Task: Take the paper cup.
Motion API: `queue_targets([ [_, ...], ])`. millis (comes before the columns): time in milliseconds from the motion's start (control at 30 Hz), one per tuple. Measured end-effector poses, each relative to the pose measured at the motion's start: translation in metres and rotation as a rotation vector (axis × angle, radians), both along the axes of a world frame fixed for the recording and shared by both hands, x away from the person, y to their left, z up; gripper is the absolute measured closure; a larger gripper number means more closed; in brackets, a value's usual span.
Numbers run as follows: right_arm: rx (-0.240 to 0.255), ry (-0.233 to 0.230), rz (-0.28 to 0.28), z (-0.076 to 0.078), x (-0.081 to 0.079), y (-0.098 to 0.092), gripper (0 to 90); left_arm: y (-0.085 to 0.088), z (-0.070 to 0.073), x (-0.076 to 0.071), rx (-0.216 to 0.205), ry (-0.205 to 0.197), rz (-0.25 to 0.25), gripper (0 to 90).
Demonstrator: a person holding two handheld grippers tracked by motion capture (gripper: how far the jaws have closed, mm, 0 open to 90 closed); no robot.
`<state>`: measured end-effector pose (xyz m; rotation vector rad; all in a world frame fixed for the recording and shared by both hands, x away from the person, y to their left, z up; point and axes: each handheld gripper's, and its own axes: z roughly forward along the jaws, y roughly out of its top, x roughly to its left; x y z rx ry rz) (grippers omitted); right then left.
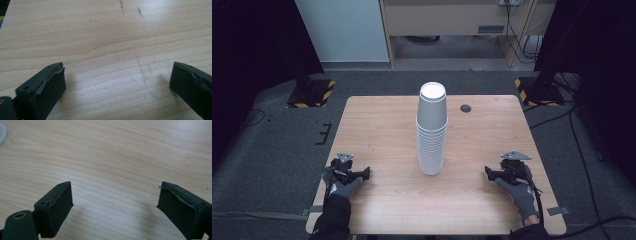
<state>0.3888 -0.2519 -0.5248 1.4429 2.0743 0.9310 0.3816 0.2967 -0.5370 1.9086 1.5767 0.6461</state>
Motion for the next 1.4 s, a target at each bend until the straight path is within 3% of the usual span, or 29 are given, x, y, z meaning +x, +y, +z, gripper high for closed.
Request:
queue_targets([
  [200,0.027,-0.031,0.017,0.01,-0.006,0.003,14.1,0.0,0.0,0.0,0.0,0.0,0.0,0.0],
  [700,0.069,-0.129,-0.009,0.034,-0.013,0.004,15.8,0.0,0.0,0.0,-0.001,0.0,-0.006,0.0],
  [967,0.123,-0.167,0.004,0.05,-0.018,0.006,15.8,0.001,0.0,0.001,-0.001,0.0,-0.009,0.0],
  [1400,0.167,-0.241,0.031,0.075,-0.024,0.011,15.6,0.001,0.0,0.001,-0.001,0.0,-0.01,0.0],
])
